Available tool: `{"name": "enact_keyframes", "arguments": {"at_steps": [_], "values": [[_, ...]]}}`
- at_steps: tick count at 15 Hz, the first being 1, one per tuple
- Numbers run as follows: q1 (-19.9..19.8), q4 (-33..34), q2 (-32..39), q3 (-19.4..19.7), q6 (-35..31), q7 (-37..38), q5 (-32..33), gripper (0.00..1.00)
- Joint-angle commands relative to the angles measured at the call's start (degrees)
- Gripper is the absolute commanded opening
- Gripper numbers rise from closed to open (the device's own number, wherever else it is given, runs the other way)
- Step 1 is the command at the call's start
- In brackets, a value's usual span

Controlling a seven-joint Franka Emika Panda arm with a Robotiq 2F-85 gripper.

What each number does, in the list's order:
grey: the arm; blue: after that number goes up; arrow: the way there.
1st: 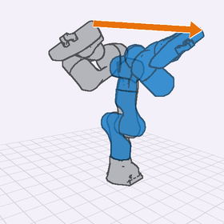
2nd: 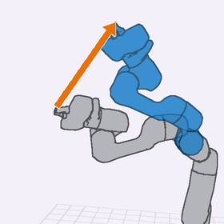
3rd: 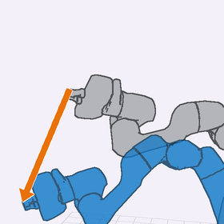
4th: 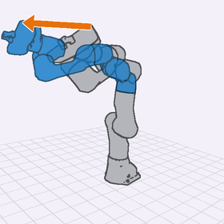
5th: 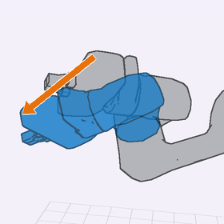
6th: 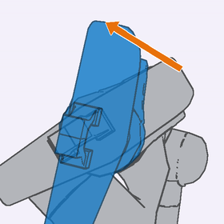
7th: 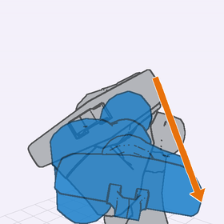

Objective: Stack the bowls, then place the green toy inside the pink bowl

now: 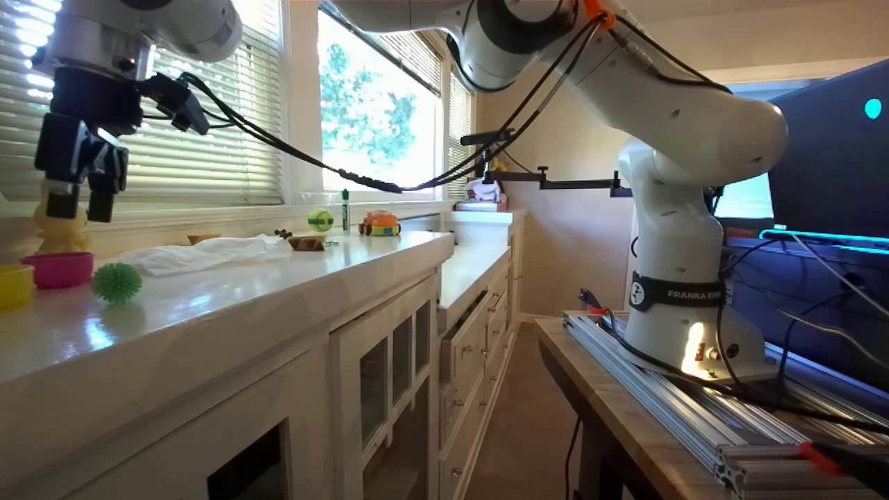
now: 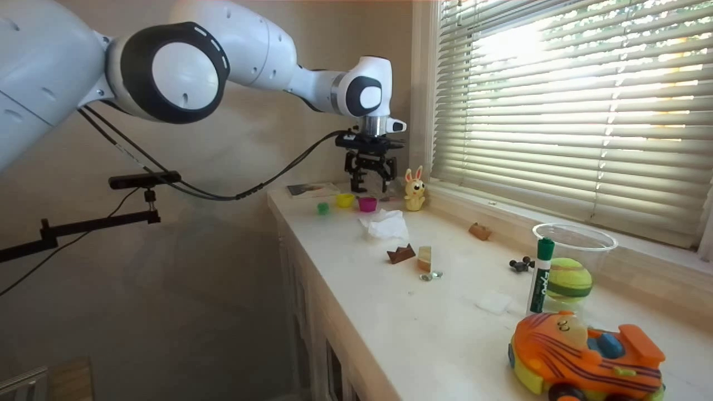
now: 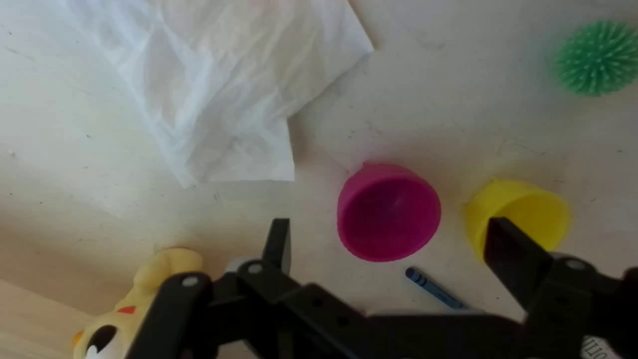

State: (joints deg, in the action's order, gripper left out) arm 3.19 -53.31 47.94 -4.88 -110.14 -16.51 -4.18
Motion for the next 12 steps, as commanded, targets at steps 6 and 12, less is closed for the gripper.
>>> {"name": "enact_keyframes", "arguments": {"at_steps": [6,12], "values": [[2.2,9.0,6.5,0.6,2.0,0.0,1.2,1.0],[2.8,10.8,7.9,1.0,3.3,0.0,1.5,1.0]]}}
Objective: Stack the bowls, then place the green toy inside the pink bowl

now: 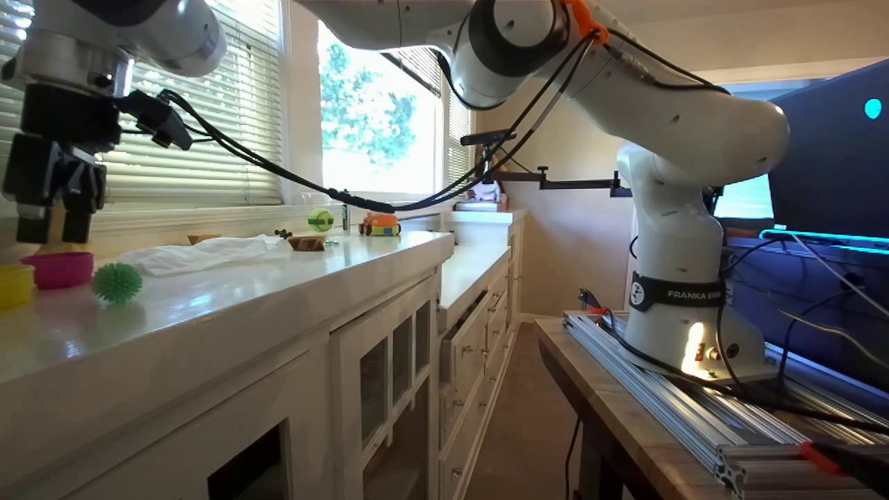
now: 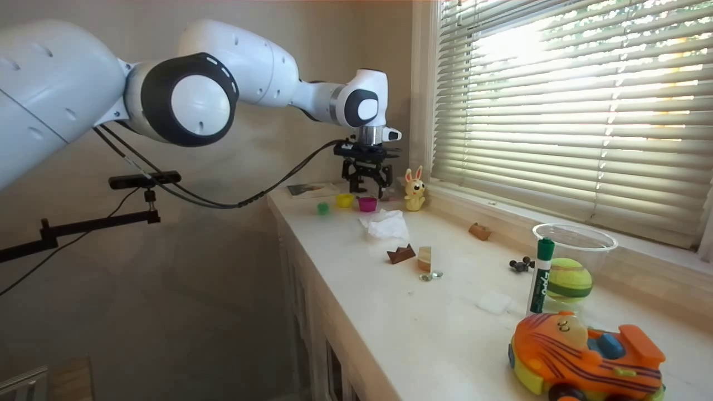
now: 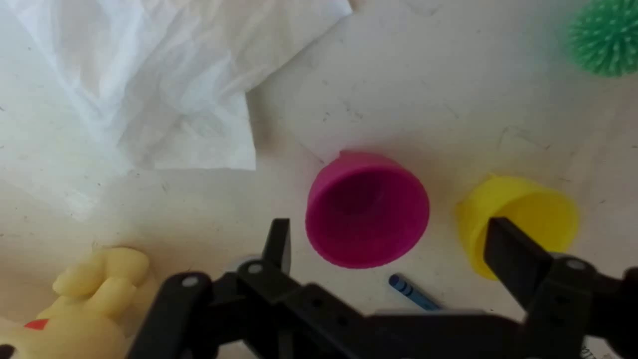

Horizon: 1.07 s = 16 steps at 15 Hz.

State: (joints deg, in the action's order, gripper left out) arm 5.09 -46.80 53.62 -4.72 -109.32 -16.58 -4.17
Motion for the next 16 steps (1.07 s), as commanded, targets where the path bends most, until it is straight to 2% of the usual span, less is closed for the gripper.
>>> {"name": "enact_keyframes", "arguments": {"at_steps": [1,8,16], "values": [[0.9,4.4,2.3,0.9,3.0,0.2,1.5,1.0],[1.2,6.0,3.0,1.8,6.7,0.9,1.2,1.0],[1.4,8.3,5.0,2.4,7.0,0.7,1.1,1.0]]}}
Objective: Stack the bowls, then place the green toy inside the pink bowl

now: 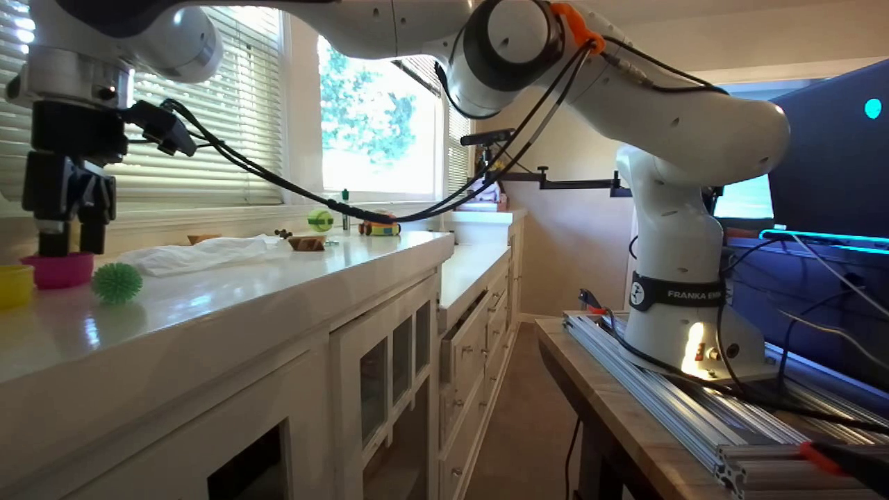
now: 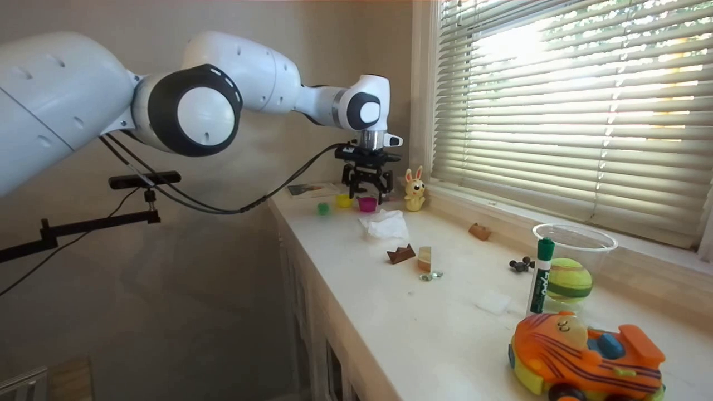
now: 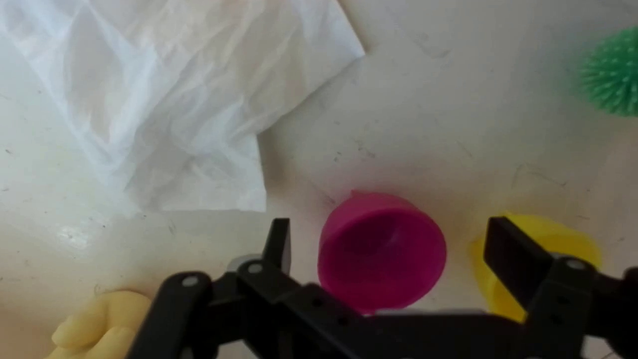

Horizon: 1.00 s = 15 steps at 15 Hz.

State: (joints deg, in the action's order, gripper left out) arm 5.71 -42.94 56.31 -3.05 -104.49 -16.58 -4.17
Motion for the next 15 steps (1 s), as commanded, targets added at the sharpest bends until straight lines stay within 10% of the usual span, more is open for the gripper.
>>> {"name": "enact_keyframes", "arguments": {"at_steps": [1,2,8,15], "values": [[0.8,4.6,2.5,0.8,2.2,0.7,1.1,0.95],[0.8,4.7,2.6,0.9,2.3,0.6,1.2,0.72],[0.9,5.2,2.8,1.3,2.2,0.5,1.1,0.39],[1.6,6.8,1.9,1.4,4.6,0.1,1.1,0.36]]}}
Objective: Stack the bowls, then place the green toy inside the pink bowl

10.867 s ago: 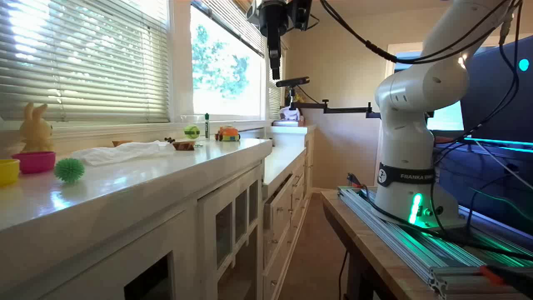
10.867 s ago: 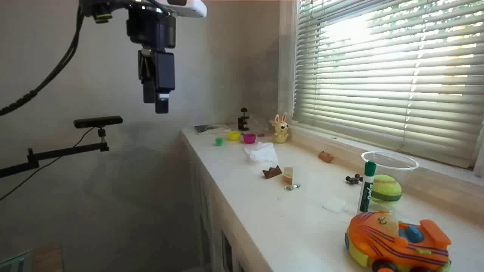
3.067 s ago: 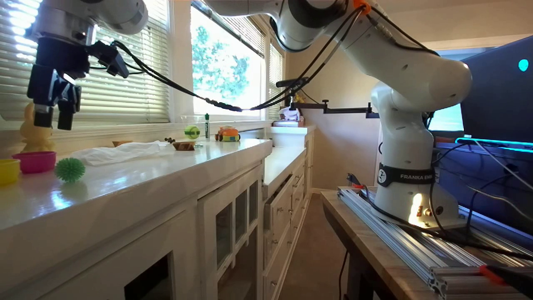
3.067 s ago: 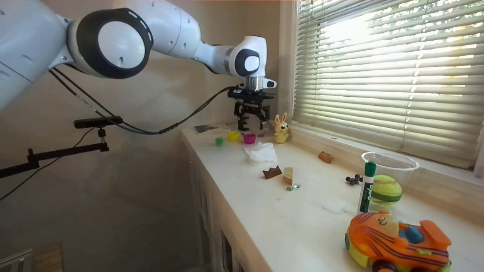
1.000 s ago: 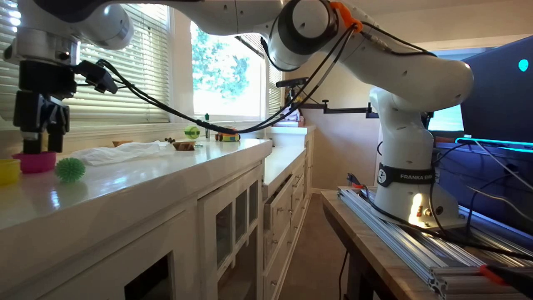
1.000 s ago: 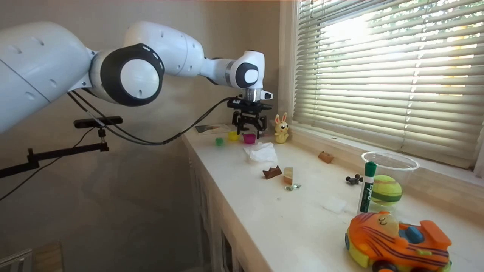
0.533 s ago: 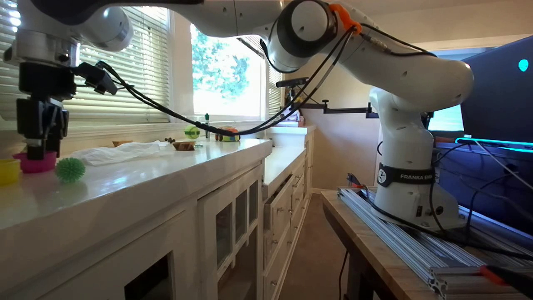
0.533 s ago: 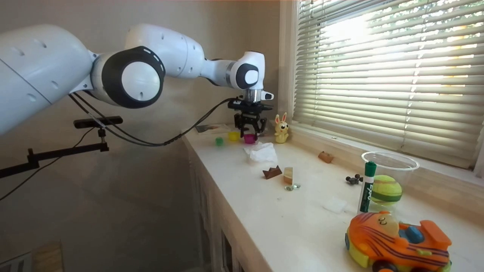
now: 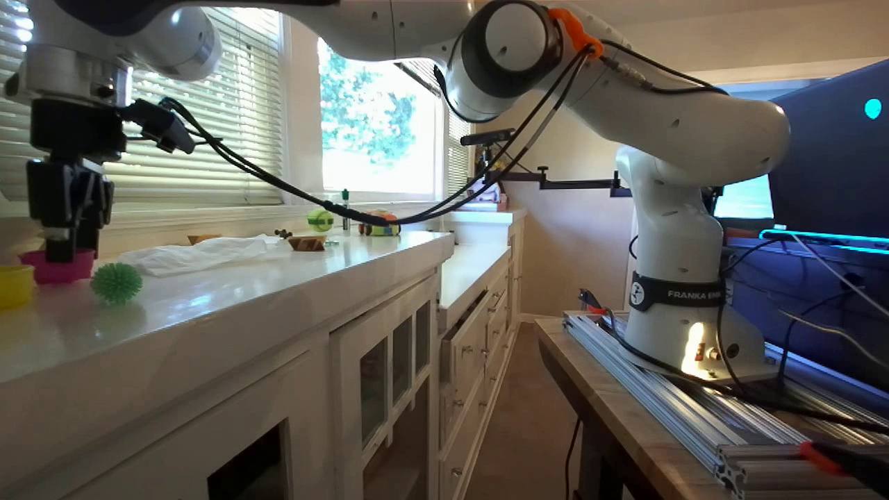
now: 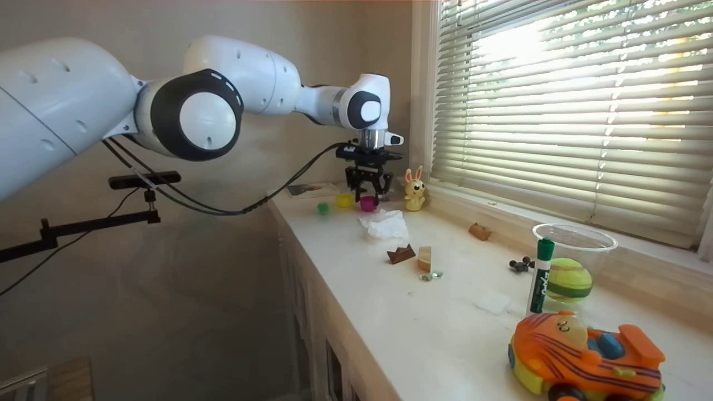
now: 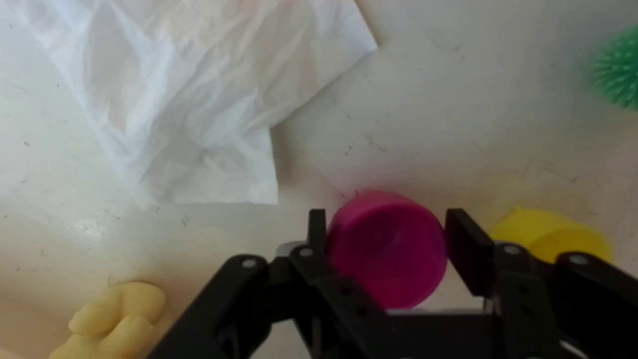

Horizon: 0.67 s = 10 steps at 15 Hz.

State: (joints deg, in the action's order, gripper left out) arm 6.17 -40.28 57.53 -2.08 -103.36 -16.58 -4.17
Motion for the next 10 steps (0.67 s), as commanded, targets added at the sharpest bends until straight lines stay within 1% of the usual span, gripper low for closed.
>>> {"name": "enact_keyframes", "arguments": {"at_steps": [1,6,10], "values": [[1.5,4.7,0.4,0.4,4.7,0.2,1.1,0.36],[3.4,8.4,0.1,0.5,10.5,-0.2,1.4,0.36],[3.8,10.0,0.6,0.6,12.1,-1.0,1.1,0.36]]}}
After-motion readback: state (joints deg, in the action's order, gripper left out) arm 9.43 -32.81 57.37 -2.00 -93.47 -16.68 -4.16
